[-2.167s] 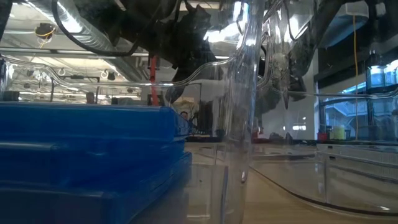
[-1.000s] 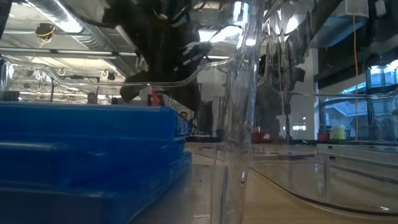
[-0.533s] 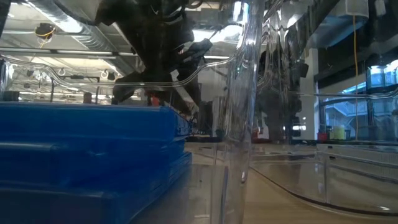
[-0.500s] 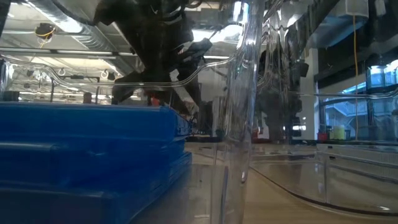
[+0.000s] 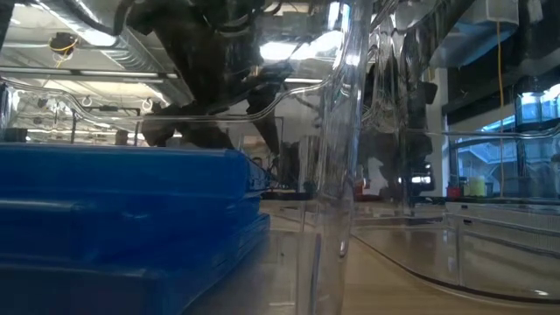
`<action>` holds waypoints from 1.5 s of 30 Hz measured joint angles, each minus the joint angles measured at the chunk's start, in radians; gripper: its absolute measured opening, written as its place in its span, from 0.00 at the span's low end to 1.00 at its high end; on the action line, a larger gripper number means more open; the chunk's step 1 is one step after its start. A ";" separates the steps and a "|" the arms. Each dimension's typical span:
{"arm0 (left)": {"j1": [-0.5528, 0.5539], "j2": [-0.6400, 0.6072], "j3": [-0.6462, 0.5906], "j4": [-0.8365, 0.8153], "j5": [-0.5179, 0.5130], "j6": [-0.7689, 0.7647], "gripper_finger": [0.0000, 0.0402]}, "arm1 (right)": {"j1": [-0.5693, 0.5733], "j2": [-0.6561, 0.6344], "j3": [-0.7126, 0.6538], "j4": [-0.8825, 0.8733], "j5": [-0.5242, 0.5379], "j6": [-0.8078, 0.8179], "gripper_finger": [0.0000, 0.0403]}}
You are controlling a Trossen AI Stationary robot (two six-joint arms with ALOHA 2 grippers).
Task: Pick & place jewel cases by type
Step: Put the black cd case into the right transparent bin
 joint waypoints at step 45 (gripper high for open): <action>-0.070 0.217 -0.006 0.350 -0.265 0.073 0.58 | 0.097 0.138 -0.039 0.385 -0.114 0.126 0.13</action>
